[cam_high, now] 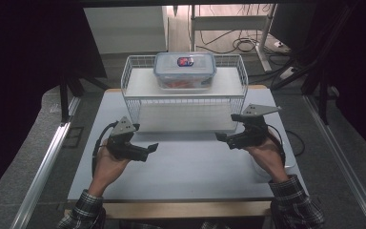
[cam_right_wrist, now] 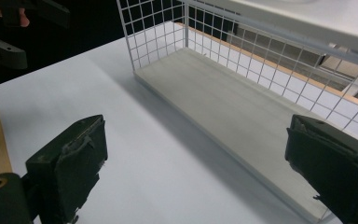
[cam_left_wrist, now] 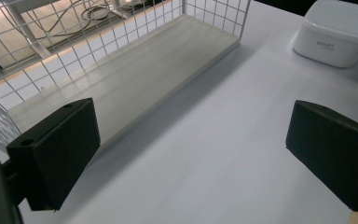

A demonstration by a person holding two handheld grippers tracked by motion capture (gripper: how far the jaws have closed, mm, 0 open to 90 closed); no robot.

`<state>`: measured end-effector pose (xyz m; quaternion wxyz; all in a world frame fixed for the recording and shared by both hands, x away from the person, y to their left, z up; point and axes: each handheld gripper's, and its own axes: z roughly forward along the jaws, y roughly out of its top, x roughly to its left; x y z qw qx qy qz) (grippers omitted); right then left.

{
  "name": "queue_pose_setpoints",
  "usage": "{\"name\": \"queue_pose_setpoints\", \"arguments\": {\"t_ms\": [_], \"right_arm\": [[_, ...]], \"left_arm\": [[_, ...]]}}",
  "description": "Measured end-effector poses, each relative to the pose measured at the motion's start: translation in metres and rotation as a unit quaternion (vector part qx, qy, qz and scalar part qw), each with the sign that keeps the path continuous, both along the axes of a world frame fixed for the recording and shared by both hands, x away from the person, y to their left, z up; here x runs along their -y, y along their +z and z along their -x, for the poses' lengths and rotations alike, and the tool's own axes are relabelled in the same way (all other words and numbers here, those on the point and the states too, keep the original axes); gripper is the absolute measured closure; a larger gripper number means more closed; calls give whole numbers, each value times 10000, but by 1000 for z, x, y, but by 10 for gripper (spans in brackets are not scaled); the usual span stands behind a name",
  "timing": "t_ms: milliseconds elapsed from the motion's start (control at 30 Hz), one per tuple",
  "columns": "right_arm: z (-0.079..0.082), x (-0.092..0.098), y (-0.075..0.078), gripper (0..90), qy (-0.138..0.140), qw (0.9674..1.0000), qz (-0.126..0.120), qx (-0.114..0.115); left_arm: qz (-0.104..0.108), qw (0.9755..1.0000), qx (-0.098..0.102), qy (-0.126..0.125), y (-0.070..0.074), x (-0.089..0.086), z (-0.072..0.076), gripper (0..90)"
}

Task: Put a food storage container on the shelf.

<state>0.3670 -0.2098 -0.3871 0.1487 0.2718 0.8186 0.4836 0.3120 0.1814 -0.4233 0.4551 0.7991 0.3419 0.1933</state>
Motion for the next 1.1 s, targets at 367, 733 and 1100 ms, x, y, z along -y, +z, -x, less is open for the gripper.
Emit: {"name": "queue_pose_setpoints", "arguments": {"t_ms": [367, 733, 1100], "right_arm": [[16, 11, -22, 61, -132, 9998, 39, -113], [30, 18, -42, 63, -276, 9994, 89, -181], [42, 18, -65, 61, -405, 9983, 241, -346]], "left_arm": [[58, 9999, -60, 68, -29, -4, 15, 30], [3, 9999, 7, 159, -45, -8, 29, 34], [-262, 9991, -167, 273, -72, -8, 44, 32]]}}
